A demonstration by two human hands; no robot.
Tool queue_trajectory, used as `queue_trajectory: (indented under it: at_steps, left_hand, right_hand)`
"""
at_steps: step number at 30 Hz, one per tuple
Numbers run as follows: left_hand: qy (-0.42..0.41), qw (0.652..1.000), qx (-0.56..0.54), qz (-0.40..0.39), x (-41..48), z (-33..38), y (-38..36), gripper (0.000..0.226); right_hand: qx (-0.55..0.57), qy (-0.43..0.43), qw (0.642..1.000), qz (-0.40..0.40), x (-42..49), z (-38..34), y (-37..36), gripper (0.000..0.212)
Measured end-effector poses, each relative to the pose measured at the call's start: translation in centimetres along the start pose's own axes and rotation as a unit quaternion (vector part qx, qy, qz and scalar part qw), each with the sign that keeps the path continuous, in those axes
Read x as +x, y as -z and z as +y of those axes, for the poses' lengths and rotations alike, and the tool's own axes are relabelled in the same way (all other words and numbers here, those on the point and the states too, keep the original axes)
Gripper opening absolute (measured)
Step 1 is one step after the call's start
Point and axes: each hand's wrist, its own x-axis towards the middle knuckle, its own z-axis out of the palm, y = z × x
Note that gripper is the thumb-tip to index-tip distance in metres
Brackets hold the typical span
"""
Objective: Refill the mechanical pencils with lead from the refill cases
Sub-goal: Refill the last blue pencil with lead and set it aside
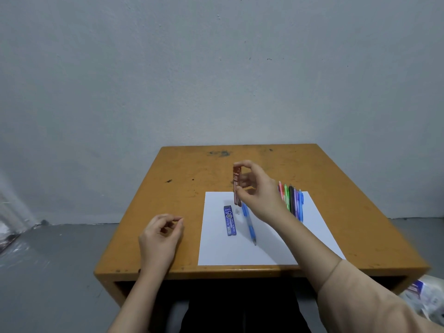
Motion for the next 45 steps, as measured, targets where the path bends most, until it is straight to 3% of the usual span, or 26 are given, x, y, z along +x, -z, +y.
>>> queue_trajectory:
  at_steps: [4, 17, 26, 45]
  left_hand:
    - [0.005, 1.000, -0.007, 0.002, 0.0, 0.0, 0.0, 0.018]
    - [0.021, 0.999, -0.019, 0.042, 0.1, -0.5, -0.1, 0.013]
    - [0.018, 0.998, -0.031, 0.052, 0.1, -0.5, -0.1, 0.016]
    - [0.020, 0.998, -0.027, 0.045, 0.1, -0.6, -0.1, 0.014]
  right_hand:
    - [-0.014, -0.024, 0.997, -0.070, -0.2, 0.1, -1.2, 0.040]
    - [-0.057, -0.120, 0.982, -0.136, 0.0, 2.1, -3.9, 0.046]
    - [-0.255, -0.041, 0.945, -0.199, 1.7, 2.2, -4.6, 0.052]
    - [-0.336, -0.073, 0.906, -0.248, 2.1, 3.3, -5.3, 0.047]
